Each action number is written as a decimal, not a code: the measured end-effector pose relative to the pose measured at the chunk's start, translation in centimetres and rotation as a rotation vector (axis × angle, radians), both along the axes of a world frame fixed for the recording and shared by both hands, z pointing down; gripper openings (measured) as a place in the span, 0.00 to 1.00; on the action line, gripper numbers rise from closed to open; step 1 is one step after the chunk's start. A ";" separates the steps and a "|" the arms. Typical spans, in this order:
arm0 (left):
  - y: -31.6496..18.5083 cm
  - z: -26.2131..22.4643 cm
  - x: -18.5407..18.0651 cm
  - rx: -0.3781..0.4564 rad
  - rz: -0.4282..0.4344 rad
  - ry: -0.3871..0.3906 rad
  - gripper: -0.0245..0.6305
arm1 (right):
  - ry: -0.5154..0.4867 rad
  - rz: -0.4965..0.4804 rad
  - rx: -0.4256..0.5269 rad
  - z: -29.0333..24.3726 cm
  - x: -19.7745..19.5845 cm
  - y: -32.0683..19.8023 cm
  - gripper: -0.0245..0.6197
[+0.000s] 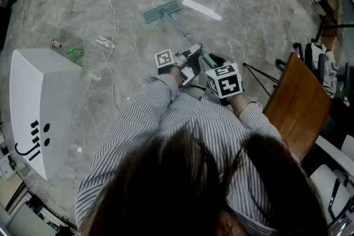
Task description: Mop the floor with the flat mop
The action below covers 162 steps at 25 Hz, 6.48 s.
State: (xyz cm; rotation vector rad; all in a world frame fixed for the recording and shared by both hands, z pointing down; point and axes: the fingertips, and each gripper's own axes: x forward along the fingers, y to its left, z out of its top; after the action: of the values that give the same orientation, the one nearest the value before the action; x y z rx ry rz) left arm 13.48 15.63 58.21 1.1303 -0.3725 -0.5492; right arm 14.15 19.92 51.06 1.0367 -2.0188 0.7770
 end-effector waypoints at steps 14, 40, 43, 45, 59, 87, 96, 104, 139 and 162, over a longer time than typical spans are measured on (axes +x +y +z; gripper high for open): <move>-0.4 0.5 2.6 0.008 0.024 -0.027 0.34 | -0.020 -0.002 -0.012 0.4 2.8 -0.5 0.22; -28.0 3.1 -10.3 0.003 -0.021 -0.034 0.34 | 0.031 0.016 -0.005 3.5 -9.5 -28.1 0.21; -34.3 3.2 -15.2 -0.036 -0.071 -0.021 0.33 | 0.032 0.024 -0.008 3.4 -14.3 -34.5 0.21; -38.7 3.7 -18.6 -0.089 -0.083 -0.022 0.31 | 0.029 0.036 -0.004 3.8 -17.7 -38.9 0.21; -62.2 7.3 -37.6 -0.050 -0.022 -0.340 0.31 | 0.137 -0.161 0.006 6.8 -36.9 -61.4 0.21; -49.9 7.8 -27.9 0.009 0.012 -0.376 0.33 | 0.096 -0.115 -0.027 7.4 -27.0 -49.1 0.21; -33.0 9.4 -18.0 0.019 -0.129 -0.331 0.32 | 0.040 -0.060 -0.049 9.4 -16.7 -31.9 0.21; -16.0 7.5 -9.2 -0.014 -0.216 -0.267 0.32 | 0.045 -0.068 -0.062 7.3 -7.7 -15.4 0.21; 5.8 0.6 5.2 0.030 0.187 -0.126 0.33 | -0.028 0.107 -0.122 0.1 5.8 5.3 0.21; -13.0 2.9 -4.2 0.006 0.267 -0.117 0.34 | -0.040 0.238 -0.150 2.6 -3.3 -13.5 0.21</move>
State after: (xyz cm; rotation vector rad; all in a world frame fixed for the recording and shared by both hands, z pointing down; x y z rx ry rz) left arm 9.27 2.65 61.15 1.1992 -0.3145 -0.2503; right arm 10.88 6.45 53.65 1.1946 -1.8589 1.0641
